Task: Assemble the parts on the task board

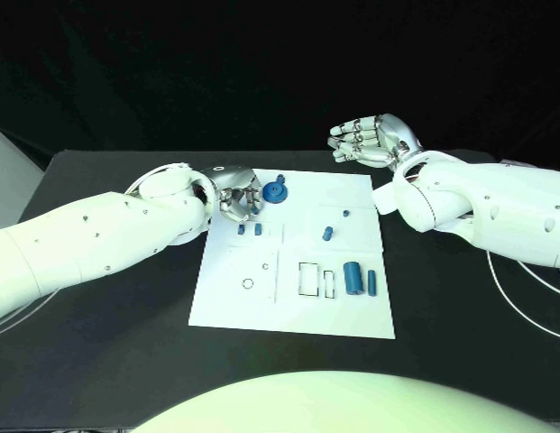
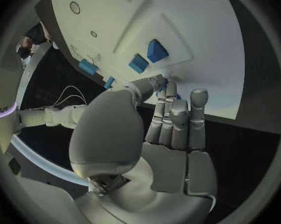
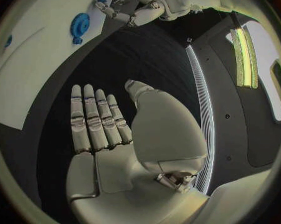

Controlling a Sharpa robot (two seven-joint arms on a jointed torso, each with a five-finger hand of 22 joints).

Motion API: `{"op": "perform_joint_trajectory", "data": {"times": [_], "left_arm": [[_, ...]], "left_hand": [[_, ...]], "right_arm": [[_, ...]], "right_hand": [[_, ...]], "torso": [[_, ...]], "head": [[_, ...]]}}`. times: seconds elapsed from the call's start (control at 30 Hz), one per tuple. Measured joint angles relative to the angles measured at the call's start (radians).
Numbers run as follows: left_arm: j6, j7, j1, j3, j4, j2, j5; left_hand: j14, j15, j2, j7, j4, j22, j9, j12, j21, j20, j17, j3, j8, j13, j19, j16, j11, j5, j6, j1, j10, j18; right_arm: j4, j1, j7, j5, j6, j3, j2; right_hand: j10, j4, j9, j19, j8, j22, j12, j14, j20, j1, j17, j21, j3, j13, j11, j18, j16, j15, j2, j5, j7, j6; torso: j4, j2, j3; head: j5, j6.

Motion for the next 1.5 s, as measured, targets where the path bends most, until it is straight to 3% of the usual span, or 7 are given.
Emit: {"op": "perform_joint_trajectory", "data": {"times": [0.83, 1.13, 1.33, 1.5], "left_arm": [[0.039, -0.018, 0.004, 0.001, 0.001, 0.003, -0.015], [0.034, -0.016, 0.003, 0.000, 0.001, 0.002, -0.014], [0.034, -0.017, -0.001, -0.004, 0.000, -0.003, -0.013], [0.034, -0.020, -0.001, -0.004, -0.001, -0.005, -0.012]], "left_hand": [[-0.004, -0.004, 0.012, -0.005, -0.010, -0.007, 0.012, -0.023, -0.004, 0.004, -0.023, -0.010, -0.004, 0.008, -0.004, 0.000, -0.012, 0.000, 0.038, 0.003, 0.031, 0.000], [-0.011, 0.004, 0.012, 0.011, -0.012, -0.014, 0.013, -0.048, -0.011, 0.004, -0.036, -0.012, -0.035, 0.005, -0.004, 0.000, -0.001, 0.000, 0.021, 0.003, 0.019, 0.000], [-0.039, 0.014, 0.008, 0.019, -0.012, -0.025, -0.006, -0.078, -0.023, 0.016, -0.076, -0.012, -0.089, 0.002, -0.016, -0.012, 0.013, 0.000, -0.046, 0.000, 0.005, 0.000], [-0.047, 0.014, 0.003, 0.022, -0.012, -0.028, -0.010, -0.083, -0.023, 0.018, -0.094, -0.012, -0.103, 0.001, -0.019, -0.015, 0.013, -0.004, -0.057, -0.005, 0.005, 0.000]], "right_arm": [[0.000, 0.000, 0.000, 0.000, 0.000, 0.000, -0.001], [0.000, 0.000, 0.000, 0.000, 0.000, 0.000, -0.001], [0.000, 0.000, 0.000, 0.000, 0.000, 0.000, -0.001], [0.000, 0.000, 0.000, 0.000, 0.000, 0.000, -0.002]], "right_hand": [[0.000, 0.000, 0.000, 0.000, 0.000, 0.000, 0.000, 0.000, 0.000, 0.000, 0.000, 0.000, 0.000, 0.000, 0.000, 0.000, 0.000, 0.000, 0.000, 0.000, 0.000, 0.000], [0.000, 0.000, 0.000, 0.000, 0.000, 0.000, 0.000, 0.000, 0.000, 0.000, 0.000, 0.000, 0.000, 0.000, 0.000, 0.000, 0.000, 0.000, 0.000, 0.000, 0.000, 0.000], [0.000, 0.000, 0.000, 0.000, 0.000, 0.000, 0.000, 0.000, 0.000, 0.000, 0.000, 0.000, 0.000, 0.000, 0.000, 0.000, 0.000, 0.000, 0.000, 0.000, 0.000, 0.000], [0.000, 0.000, -0.001, 0.000, 0.000, -0.006, 0.000, 0.000, 0.000, -0.005, -0.005, 0.000, 0.000, 0.000, 0.000, 0.000, -0.004, 0.000, 0.005, 0.000, 0.000, 0.000]], "torso": [[0.0004, -0.001, -0.0004], [0.0004, -0.001, -0.0005], [0.0004, -0.001, 0.0002], [0.0004, -0.001, 0.0002]], "head": [[-0.002, -0.001], [-0.001, -0.001], [-0.002, -0.001], [-0.002, -0.001]]}}
